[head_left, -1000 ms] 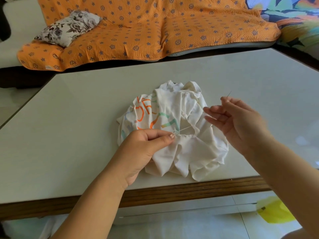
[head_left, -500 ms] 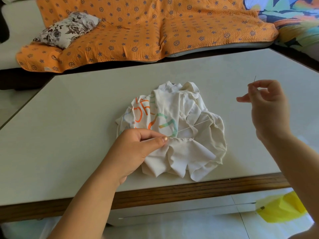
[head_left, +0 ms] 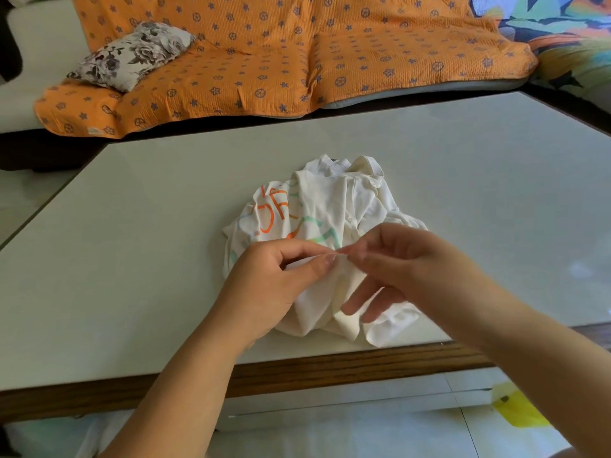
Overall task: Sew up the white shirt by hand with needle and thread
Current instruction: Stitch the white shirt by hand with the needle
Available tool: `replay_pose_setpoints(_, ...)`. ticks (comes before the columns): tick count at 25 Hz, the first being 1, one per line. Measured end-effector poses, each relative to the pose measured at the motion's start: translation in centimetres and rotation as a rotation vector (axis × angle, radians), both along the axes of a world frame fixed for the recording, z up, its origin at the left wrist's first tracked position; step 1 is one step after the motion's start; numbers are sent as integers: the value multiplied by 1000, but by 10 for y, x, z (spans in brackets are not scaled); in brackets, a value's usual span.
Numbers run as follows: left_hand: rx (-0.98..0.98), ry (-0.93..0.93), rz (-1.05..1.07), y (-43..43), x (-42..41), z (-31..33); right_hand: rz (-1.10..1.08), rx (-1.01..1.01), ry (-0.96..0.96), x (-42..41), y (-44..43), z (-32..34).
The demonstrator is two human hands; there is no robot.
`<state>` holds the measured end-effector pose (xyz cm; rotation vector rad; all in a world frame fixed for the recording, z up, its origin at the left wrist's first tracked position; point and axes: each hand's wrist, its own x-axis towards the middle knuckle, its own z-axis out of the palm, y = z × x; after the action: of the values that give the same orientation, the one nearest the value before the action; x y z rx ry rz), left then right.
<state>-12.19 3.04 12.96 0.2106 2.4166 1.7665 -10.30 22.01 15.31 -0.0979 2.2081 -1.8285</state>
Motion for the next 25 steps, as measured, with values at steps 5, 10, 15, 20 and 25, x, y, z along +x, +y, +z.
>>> replay_pose_setpoints(5,-4,-28,1,-5,-2,-1,-208,128,180,-6,4,-8)
replay_pose_setpoints(10,22,-36,2,-3,-3,-3,-181,201,216,-2,5,-14)
replay_pose_setpoints(15,103,-64,-15,0,-3,0,-233,181,379,15,2,-7)
replay_pose_setpoints(20,158,-93,-26,2,-1,3,-56,232,205,19,-3,-12)
replay_pose_setpoints(25,168,-89,-29,2,0,5,-67,188,169,18,-4,-11)
